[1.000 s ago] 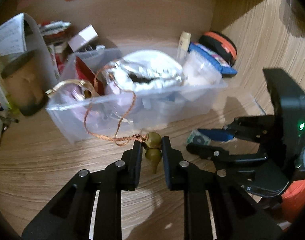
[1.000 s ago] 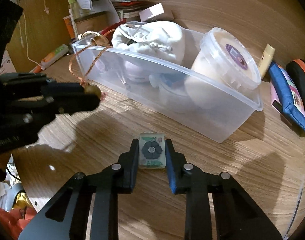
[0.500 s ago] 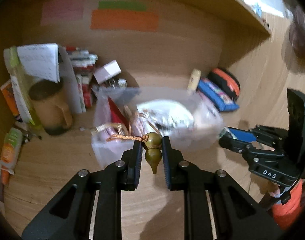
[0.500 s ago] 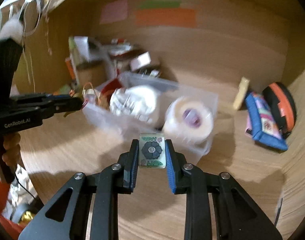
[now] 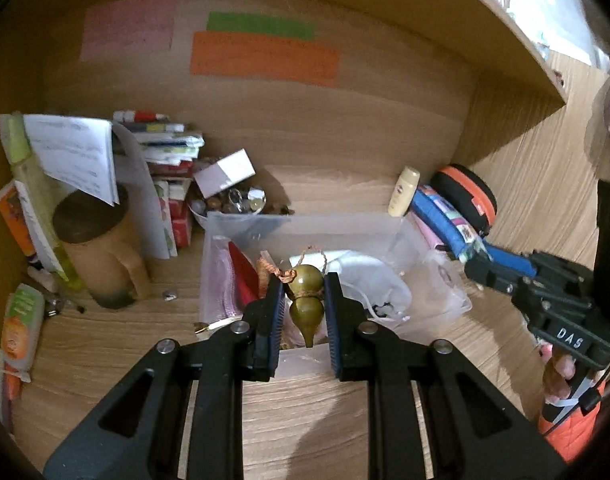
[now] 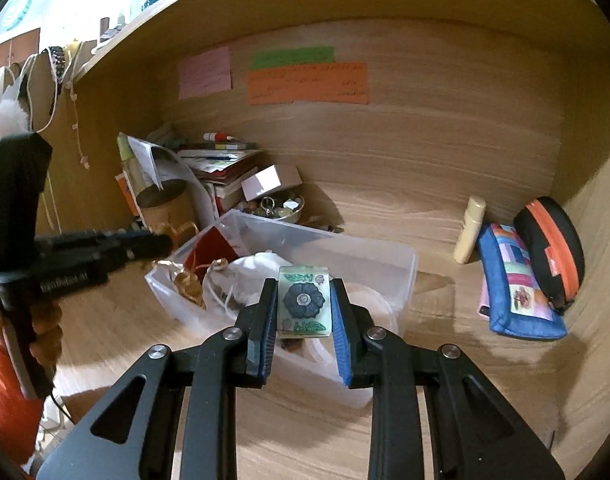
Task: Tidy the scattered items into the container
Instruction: 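Lower the beads and packet into the clear box and open both grippers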
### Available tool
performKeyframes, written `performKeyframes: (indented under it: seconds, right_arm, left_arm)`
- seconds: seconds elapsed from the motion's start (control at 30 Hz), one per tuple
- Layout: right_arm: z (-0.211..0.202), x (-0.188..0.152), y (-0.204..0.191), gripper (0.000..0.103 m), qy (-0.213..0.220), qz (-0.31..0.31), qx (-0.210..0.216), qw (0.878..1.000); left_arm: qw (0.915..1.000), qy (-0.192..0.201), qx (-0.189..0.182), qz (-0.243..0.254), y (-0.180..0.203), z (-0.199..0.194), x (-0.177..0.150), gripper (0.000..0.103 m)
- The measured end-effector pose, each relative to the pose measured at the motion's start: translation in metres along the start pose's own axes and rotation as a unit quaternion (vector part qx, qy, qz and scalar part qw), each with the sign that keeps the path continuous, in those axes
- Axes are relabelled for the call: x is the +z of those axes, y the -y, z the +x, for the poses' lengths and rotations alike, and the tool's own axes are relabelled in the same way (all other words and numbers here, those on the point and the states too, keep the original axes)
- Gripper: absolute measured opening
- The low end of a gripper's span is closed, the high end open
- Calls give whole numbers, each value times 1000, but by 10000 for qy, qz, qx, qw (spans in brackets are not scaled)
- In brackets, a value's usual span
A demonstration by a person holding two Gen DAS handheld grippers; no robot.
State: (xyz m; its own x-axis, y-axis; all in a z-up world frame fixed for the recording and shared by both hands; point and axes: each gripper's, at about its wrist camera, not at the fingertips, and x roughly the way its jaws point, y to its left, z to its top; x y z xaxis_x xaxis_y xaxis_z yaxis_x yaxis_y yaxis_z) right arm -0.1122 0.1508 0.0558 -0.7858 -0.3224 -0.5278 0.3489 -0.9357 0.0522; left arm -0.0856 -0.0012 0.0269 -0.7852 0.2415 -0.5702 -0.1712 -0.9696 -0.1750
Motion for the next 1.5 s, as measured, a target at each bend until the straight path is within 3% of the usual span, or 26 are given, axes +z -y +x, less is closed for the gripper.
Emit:
performKeyframes:
  seconds: [0.5,0.77,0.8,0.93,1.07,1.17,1.3,1.5]
  right_arm:
    - [44,10,-8,22,-191,-50,-112,9997]
    - [59,11,-11,22,-360,-176,-285,9988]
    - [60,10,-11,22,-382,-169,-317,9986]
    - [58,11,-13,23,-335,-214,-376,9985]
    - [48,13,-15,38,-196,-235,-407,9987]
    - [40,13,-18,42,-124,-277,-442,9986]
    - [29,12,-22,64,19,-291,-580,9979]
    - [14,10,-22,81,186,-227,-717,9970]
  left_arm:
    - [9989,-458,-18,-71,-21,46,-4,19]
    - [9988,-491,57,-3,-22,52,-10,19]
    - [9987,-508,69,-17,-22,53,-10,21]
    - [9989,-440,91,-115,-24,47,-10,45]
    - [9994,-254,202,-74,-21,37,-10,61]
    - [9995,-144,289,-67,-20,31,-9,71]
    - [9993,-94,335,-106,-22,24,-10,74]
    - [9983,-14,576,37,-14,12,-16,82]
